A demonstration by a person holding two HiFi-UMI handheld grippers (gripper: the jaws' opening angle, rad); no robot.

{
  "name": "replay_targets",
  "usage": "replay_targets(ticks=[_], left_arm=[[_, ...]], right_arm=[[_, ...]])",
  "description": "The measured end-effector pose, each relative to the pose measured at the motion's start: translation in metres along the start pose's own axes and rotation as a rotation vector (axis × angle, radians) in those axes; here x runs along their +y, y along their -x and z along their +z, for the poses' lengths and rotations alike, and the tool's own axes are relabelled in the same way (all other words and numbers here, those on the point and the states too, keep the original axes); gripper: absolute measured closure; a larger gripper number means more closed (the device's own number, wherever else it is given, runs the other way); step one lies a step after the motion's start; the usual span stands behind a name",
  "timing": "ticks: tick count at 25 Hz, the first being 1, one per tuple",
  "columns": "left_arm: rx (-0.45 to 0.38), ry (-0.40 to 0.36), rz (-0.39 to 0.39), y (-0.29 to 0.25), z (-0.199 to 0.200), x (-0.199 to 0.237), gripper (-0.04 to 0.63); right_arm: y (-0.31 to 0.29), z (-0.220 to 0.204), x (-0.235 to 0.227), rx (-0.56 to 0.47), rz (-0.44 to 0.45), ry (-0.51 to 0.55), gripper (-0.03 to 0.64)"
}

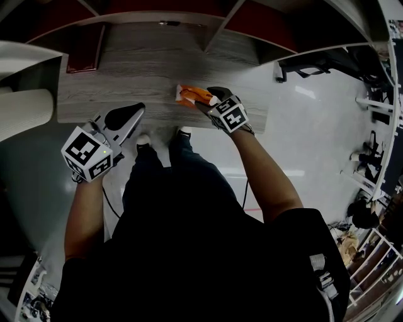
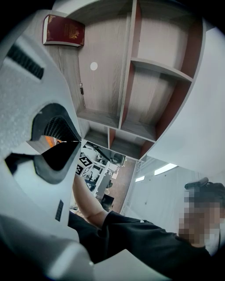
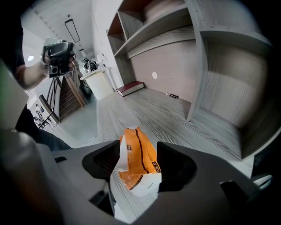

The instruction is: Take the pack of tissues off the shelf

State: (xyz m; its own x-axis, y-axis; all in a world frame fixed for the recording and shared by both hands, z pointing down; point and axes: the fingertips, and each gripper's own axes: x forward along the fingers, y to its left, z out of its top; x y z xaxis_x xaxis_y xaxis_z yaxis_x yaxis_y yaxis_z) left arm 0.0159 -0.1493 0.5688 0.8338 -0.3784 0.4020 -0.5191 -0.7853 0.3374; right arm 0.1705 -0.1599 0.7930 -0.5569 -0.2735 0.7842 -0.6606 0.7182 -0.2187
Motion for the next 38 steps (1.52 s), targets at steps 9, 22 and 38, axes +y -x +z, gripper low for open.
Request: replay_targets(ticks=[9,22,38], left_arm=[[-0.003,-0.008,-0.015,-0.003,-0.001,-0.004,0.577],[-0.02,-0.036,-0.029,0.001,0.011,-0.002,0.577],[-0.016,-0.108,-0.089,0.024,0.034,-0.005,0.577]], right_arm=[[0.008,0.007,0.0,-0.046,-0.011,-0.012,0.35],[0.028,0.023,-0.009,-0.123,-0.079,-0.043,0.36],[0.059,0.043,0.006,-0.163,-0.169,-0.093,0.401]])
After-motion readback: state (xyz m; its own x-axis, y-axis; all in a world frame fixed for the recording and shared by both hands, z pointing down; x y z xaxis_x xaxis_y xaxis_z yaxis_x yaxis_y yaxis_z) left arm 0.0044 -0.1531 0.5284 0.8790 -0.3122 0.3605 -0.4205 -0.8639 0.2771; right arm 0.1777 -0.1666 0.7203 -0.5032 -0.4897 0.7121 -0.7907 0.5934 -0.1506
